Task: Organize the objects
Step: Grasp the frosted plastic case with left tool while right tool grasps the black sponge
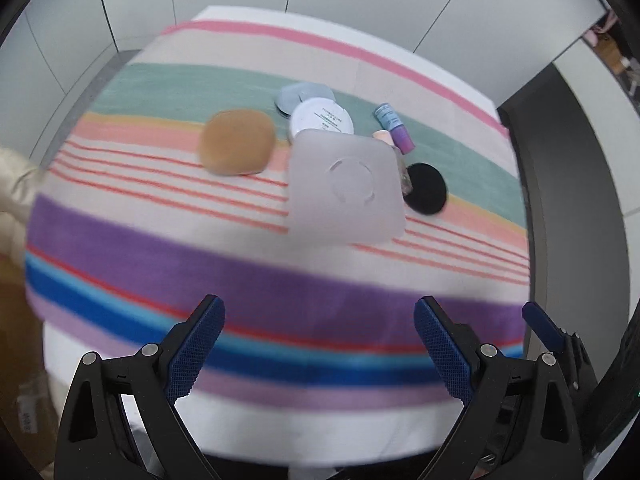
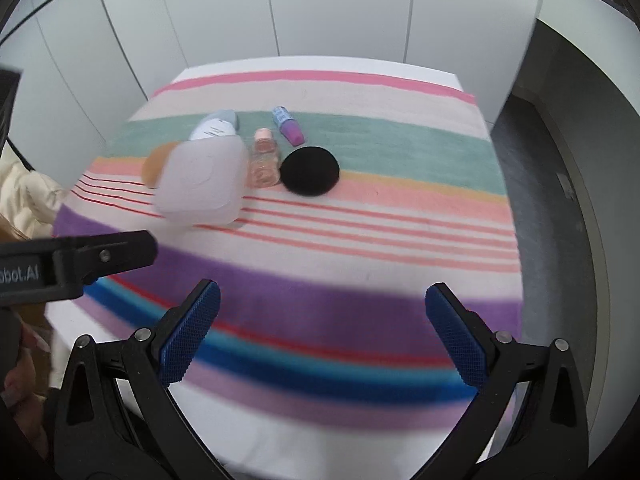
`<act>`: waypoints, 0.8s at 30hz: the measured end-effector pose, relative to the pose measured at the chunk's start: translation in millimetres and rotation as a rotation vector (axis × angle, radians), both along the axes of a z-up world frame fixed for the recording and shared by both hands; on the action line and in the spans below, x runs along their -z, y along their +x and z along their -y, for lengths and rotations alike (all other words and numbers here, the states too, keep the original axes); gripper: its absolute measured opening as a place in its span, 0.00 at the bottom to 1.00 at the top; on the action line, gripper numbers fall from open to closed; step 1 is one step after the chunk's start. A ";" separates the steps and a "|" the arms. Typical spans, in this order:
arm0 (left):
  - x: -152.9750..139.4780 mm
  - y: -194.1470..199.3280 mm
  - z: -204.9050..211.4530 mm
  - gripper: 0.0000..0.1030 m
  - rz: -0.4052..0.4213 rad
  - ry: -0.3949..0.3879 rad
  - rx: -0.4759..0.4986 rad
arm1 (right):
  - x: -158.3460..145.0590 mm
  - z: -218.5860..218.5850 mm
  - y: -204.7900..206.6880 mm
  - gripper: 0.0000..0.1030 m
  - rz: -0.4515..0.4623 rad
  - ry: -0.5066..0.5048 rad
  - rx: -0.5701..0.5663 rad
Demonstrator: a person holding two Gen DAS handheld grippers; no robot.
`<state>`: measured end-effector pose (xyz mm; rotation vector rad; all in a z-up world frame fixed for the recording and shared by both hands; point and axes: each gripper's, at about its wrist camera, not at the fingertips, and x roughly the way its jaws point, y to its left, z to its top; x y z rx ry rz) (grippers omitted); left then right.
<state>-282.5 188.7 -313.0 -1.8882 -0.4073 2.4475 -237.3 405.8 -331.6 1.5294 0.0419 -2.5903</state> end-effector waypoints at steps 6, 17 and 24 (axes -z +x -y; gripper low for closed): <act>24.8 -44.0 -20.3 0.94 0.006 -0.075 -0.007 | 33.3 -13.1 -50.2 1.00 0.006 -0.047 -0.023; 44.2 -69.4 -24.3 0.93 -0.003 -0.112 0.021 | 55.7 16.9 -94.1 0.80 -0.055 0.016 -0.118; 37.8 -65.3 -23.9 0.86 -0.066 -0.142 0.049 | 52.4 20.5 -88.6 0.44 -0.097 0.018 -0.131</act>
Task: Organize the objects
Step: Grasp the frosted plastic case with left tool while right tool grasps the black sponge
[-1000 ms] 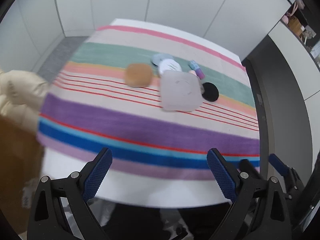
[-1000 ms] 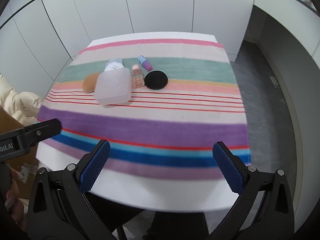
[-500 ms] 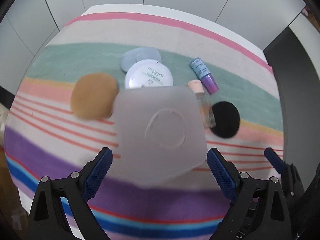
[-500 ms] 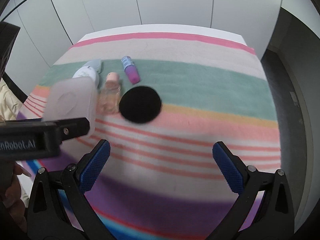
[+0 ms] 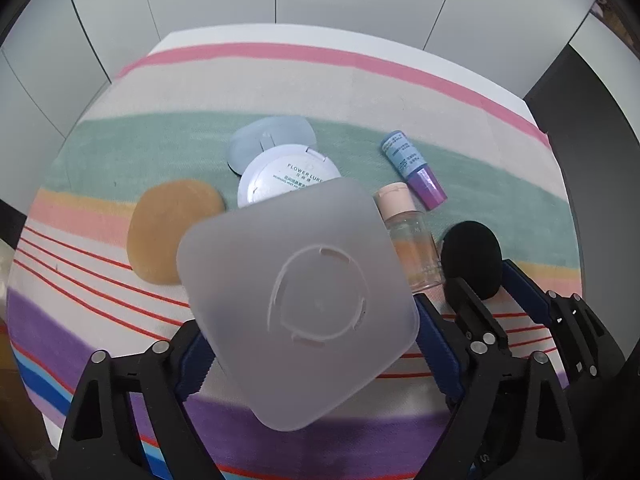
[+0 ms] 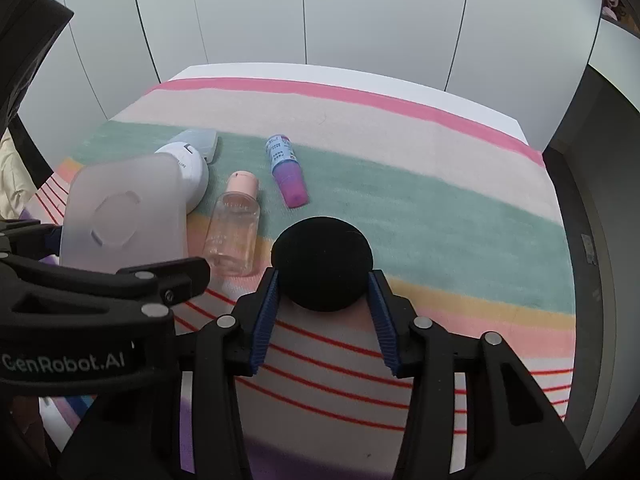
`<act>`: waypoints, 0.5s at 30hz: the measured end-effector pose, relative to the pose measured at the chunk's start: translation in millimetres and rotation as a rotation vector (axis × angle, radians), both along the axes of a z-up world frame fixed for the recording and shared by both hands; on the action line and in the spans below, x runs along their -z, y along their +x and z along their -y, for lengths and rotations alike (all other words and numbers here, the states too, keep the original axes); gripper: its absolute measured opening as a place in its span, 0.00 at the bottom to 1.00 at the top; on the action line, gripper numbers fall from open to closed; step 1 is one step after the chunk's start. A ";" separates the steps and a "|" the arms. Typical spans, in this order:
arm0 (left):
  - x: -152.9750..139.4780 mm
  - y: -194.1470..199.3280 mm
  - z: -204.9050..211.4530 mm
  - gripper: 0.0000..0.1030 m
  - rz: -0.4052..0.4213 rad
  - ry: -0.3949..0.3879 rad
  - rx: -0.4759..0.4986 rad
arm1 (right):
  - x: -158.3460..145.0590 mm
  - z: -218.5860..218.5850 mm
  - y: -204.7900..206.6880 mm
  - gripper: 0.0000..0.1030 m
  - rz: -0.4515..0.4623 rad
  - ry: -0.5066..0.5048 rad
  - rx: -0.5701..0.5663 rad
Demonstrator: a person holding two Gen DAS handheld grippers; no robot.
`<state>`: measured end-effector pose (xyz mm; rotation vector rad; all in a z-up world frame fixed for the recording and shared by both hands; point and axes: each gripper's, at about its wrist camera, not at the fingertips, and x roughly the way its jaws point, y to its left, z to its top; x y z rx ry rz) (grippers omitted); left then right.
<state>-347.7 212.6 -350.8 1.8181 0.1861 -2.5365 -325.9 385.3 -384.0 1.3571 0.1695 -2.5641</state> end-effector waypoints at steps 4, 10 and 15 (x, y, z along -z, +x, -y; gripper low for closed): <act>-3.3 4.2 -1.1 0.84 -0.012 -0.011 0.014 | -1.9 -6.1 1.2 0.44 0.015 -0.029 0.020; -13.1 3.7 -12.8 0.78 -0.054 -0.035 0.034 | -14.6 -15.8 8.4 0.44 0.014 -0.050 0.045; -24.8 5.1 -9.8 0.34 -0.052 -0.017 0.043 | -33.2 -19.8 13.4 0.44 -0.004 -0.055 0.056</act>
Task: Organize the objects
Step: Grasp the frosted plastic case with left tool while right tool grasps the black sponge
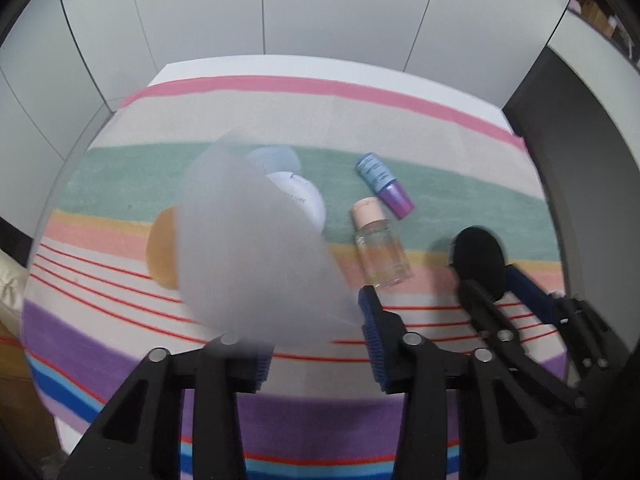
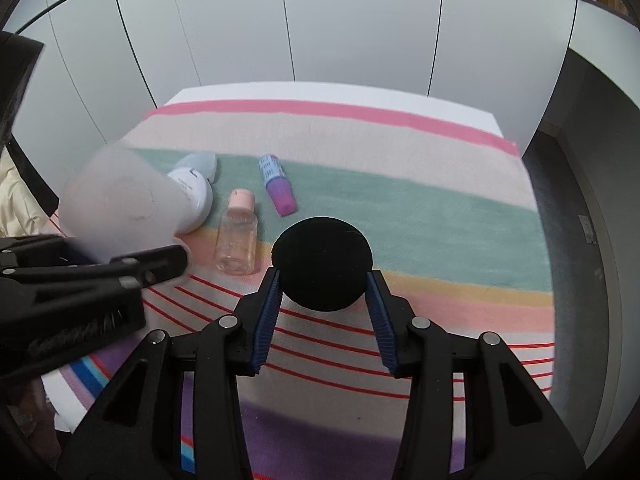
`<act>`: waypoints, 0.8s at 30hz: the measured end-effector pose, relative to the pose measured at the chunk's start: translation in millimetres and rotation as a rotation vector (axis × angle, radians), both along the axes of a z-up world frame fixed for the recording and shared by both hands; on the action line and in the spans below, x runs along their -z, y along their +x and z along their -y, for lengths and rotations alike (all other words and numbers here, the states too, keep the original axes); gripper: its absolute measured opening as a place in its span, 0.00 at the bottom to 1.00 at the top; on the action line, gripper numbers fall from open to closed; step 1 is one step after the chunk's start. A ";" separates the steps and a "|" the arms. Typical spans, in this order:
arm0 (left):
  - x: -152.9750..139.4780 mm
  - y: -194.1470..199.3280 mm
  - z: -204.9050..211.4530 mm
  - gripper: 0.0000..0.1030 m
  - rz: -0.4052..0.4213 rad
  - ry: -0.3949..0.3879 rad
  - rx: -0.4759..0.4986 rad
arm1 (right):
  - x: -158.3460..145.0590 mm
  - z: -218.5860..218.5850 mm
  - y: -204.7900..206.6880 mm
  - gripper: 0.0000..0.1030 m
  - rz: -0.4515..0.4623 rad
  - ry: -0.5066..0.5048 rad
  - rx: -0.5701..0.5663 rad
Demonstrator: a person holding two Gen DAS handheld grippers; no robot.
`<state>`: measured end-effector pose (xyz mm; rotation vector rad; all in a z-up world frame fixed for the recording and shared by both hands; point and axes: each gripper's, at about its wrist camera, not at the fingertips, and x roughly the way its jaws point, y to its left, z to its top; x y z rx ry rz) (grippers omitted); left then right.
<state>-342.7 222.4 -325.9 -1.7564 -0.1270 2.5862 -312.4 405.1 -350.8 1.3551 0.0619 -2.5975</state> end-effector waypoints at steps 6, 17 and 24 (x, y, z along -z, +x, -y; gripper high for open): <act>8.1 7.3 15.0 0.58 0.052 0.055 -0.018 | -15.2 -3.0 6.5 0.43 -0.011 -0.002 0.010; 5.2 -0.8 27.4 0.87 0.021 0.115 0.023 | 1.8 -9.7 8.7 0.44 0.033 -0.051 0.034; -1.5 0.5 18.7 0.27 -0.090 0.144 0.085 | 9.5 -14.1 12.4 0.43 0.047 -0.056 0.041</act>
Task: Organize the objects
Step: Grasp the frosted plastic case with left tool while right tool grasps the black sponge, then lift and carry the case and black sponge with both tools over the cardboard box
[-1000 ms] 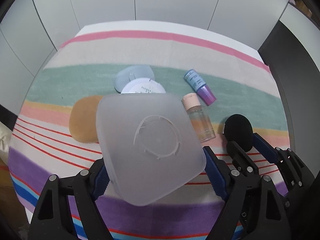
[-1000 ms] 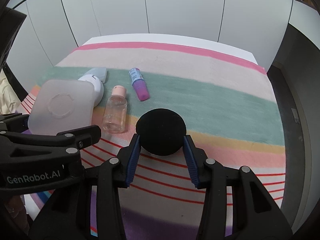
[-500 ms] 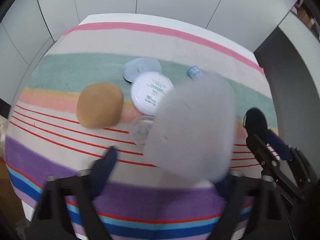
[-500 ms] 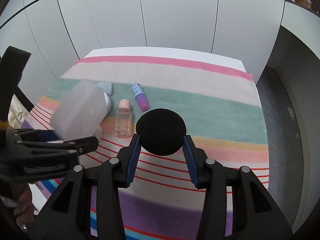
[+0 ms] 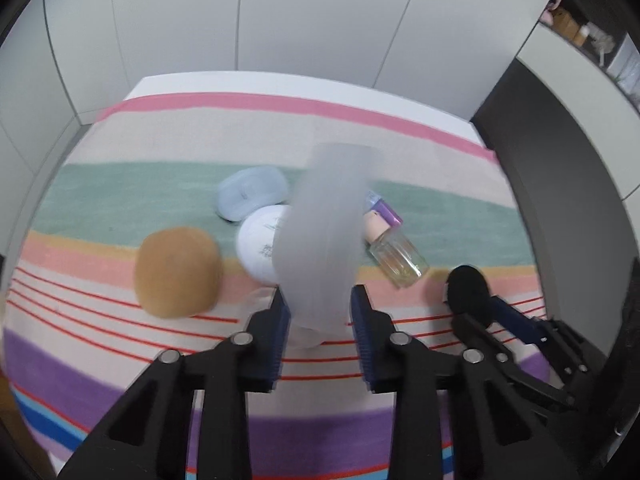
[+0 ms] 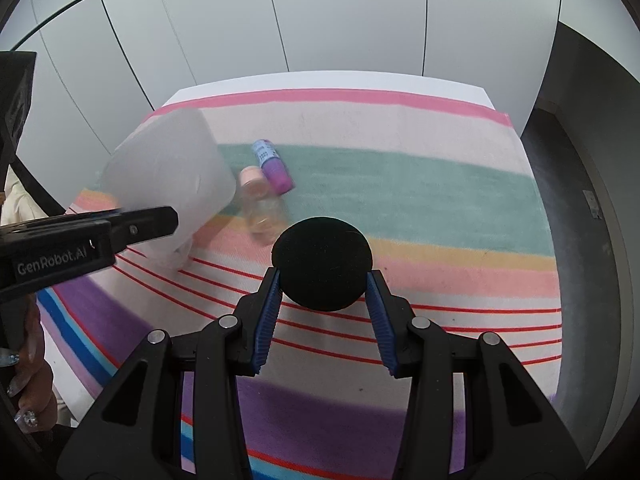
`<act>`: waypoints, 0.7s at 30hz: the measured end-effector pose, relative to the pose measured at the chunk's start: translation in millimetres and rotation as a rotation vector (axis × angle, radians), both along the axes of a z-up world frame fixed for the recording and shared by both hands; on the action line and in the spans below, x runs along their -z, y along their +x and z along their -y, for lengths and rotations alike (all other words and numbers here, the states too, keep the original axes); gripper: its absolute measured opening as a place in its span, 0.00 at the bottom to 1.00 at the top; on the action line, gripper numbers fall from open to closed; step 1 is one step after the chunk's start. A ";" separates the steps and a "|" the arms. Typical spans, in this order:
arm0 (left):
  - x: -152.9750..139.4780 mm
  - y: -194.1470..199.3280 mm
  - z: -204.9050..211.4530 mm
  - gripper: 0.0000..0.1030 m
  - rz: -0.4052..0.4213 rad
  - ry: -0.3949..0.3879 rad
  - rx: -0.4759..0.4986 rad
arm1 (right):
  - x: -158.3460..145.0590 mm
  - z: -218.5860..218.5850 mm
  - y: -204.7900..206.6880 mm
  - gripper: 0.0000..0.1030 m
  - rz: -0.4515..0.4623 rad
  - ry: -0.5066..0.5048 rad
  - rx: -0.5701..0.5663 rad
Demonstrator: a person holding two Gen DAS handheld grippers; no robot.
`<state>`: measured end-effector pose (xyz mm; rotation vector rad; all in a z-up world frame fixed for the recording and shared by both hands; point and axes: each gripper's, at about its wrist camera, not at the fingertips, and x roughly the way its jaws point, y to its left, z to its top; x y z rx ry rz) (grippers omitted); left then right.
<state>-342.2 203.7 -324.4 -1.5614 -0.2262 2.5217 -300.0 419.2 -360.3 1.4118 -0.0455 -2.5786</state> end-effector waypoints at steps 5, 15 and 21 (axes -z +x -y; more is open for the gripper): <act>-3.7 3.0 0.1 0.26 -0.020 0.022 -0.013 | 0.1 -3.2 2.8 0.44 0.005 -0.006 0.012; -40.2 12.5 6.0 0.26 -0.076 -0.012 -0.021 | -26.4 0.8 8.2 0.43 -0.016 0.012 0.025; -78.9 27.4 15.4 0.26 -0.122 -0.025 -0.032 | -67.4 5.2 19.2 0.44 -0.057 0.032 0.033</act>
